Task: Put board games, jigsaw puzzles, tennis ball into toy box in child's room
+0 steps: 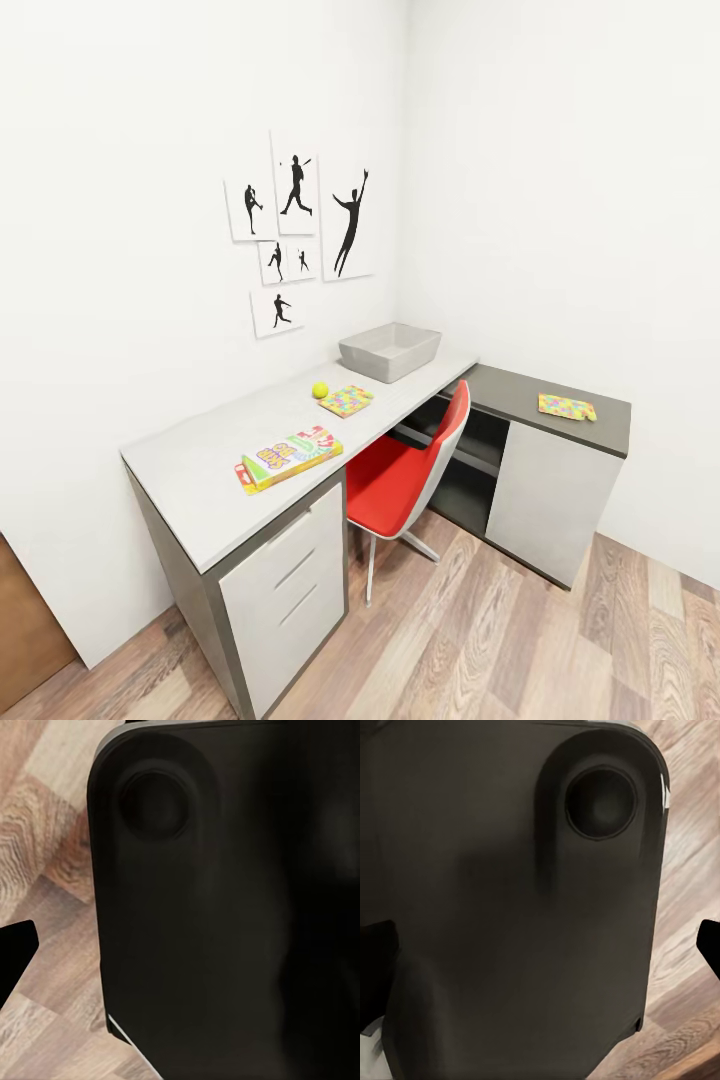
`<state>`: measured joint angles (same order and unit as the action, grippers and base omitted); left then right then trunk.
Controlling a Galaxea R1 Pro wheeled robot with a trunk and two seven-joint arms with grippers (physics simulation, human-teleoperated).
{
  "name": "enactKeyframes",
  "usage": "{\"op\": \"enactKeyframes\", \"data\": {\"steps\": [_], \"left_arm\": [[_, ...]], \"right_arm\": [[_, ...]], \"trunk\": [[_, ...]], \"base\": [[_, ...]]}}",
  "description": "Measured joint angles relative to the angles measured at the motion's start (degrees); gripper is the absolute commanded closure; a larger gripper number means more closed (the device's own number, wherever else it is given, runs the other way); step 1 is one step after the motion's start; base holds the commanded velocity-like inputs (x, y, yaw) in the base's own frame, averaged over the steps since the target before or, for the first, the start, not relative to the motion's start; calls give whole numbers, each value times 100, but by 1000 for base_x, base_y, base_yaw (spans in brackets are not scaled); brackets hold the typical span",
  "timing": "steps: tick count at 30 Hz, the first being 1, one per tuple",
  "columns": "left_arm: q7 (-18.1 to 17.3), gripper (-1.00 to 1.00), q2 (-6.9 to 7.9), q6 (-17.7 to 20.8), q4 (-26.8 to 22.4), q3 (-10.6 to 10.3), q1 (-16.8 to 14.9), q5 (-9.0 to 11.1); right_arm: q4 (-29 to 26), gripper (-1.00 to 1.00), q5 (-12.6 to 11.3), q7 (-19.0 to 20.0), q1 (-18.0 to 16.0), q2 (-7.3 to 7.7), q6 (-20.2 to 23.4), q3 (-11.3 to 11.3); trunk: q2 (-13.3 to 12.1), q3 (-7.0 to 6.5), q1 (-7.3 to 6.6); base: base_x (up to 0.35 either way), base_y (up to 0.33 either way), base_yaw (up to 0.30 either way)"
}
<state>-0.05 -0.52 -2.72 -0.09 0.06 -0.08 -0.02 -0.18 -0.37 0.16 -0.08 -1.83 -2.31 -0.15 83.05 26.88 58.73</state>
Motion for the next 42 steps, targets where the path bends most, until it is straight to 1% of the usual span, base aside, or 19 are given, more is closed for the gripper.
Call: {"op": "enactKeyframes", "data": {"steps": [2,8,10,12,14,16,17,19,21,23,24,25,26,29,33,36,37,39,42], "left_arm": [[1,-100,4,0,0,-20,0,-6],[3,-100,22,9,-2,27,0,-8],[4,-100,30,29,-85,35,-10,-8],[1,-100,66,79,-243,41,-21,-11],[-2,-100,114,144,-463,50,-34,-13],[-2,-100,135,256,-630,53,-46,-14],[-4,-100,146,451,-803,54,-111,-14],[-8,-100,155,752,-990,52,-249,-14],[-10,-100,162,1188,-1203,53,-495,-14],[-9,-100,164,1541,-1349,55,-802,-16],[-10,-100,165,1616,-1372,56,-894,-17],[-13,-100,165,1741,-1405,55,-1070,-19],[-14,-100,167,1804,-1417,54,-1179,-20],[-14,-100,199,2144,-1449,45,-1796,-18],[-7,-100,261,2259,-1459,49,-2212,-8],[-8,-100,319,2256,-1462,51,-2428,4],[-9,-100,329,2244,-1461,51,-2453,7],[-10,-100,350,2149,-1448,49,-2500,10],[-3,-100,366,1838,-1404,40,-2533,16]], "right_arm": [[-1,-100,-3,0,0,4,0,1],[0,-100,11,0,0,31,-35,-8],[-5,-100,41,0,0,-2,-113,13],[-6,-100,30,0,0,13,-218,-2],[-9,-100,16,-2,0,-1,-489,-17],[-29,-100,11,-8,0,-18,-674,-25],[-91,-100,6,-23,-24,-7,-735,-29],[-233,-100,-18,-50,-154,25,-680,-31],[-424,-100,-117,-72,-439,48,-313,-52],[-554,-100,-310,-104,-782,66,240,-91],[-590,-100,-363,-122,-885,71,376,-97],[-672,-100,-451,-171,-1060,77,624,-104],[-714,-100,-492,-202,-1156,80,750,-109],[-934,-100,-624,-460,-1616,86,1330,-127],[-1070,-100,-661,-727,-2025,90,1710,-137],[-1104,-100,-675,-911,-2218,77,1858,-143],[-1107,-100,-677,-936,-2235,74,1866,-145],[-1113,-100,-682,-982,-2264,69,1867,-147],[-1118,-100,-686,-993,-2284,72,1857,-145]], "trunk": [[0,0,0],[-239,-107,-131],[-320,-143,-175],[-400,-180,-219],[-480,-216,-263],[-561,-252,-307],[-601,-271,-329],[-681,-307,-373],[-762,-345,-416],[-842,-381,-460],[-882,-397,-482],[-923,-416,-504],[-963,-433,-526],[-1083,-488,-592],[-1244,-560,-680],[-1364,-613,-746],[-1404,-630,-768],[-1484,-666,-812],[-1604,-720,-878]], "base": [[0,0,0],[0,0,0],[0,0,0],[0,0,0],[0,0,0],[0,0,0],[0,0,0],[0,0,0],[0,0,0],[0,0,0],[0,0,0],[0,0,0],[0,0,0],[0,0,0],[0,0,0],[0,0,0],[0,0,0],[0,0,0],[0,0,0]]}}
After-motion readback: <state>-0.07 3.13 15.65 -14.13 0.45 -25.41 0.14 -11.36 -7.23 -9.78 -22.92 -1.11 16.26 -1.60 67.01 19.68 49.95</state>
